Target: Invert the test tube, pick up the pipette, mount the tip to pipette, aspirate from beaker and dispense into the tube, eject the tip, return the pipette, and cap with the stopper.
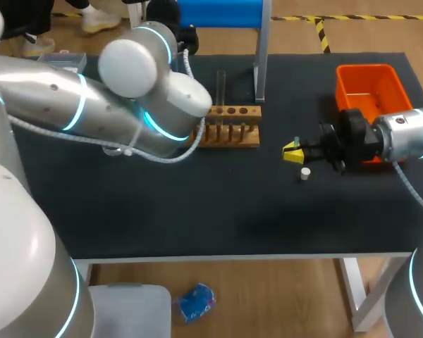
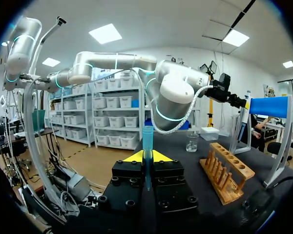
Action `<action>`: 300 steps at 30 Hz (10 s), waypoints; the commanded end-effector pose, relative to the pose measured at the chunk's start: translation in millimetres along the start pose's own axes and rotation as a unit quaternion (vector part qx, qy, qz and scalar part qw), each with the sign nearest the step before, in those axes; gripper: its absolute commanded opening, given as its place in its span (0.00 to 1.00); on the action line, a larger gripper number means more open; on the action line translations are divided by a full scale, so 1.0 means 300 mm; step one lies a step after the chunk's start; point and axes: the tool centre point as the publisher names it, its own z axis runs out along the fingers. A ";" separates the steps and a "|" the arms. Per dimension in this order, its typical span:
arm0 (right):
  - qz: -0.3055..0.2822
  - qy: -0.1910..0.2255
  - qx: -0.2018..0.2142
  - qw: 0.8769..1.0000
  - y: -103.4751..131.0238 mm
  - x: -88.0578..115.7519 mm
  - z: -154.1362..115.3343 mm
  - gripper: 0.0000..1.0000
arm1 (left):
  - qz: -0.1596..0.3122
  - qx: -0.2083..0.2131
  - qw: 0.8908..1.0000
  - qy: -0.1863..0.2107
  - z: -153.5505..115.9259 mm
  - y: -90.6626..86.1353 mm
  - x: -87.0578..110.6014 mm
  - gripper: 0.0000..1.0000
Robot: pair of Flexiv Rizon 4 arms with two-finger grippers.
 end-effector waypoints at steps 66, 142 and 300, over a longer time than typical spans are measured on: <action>0.000 0.000 0.001 1.000 0.002 0.001 -0.001 0.00 | -0.015 -0.010 0.997 -0.071 0.096 0.000 -0.027 0.57; 0.000 0.000 0.001 1.000 0.002 0.001 -0.001 0.00 | 0.002 0.047 0.996 -0.071 0.014 -0.198 -0.064 0.00; 0.002 -0.001 -0.003 1.000 -0.032 -0.065 0.100 0.00 | 0.168 0.124 0.819 0.534 -1.085 -0.036 0.669 0.00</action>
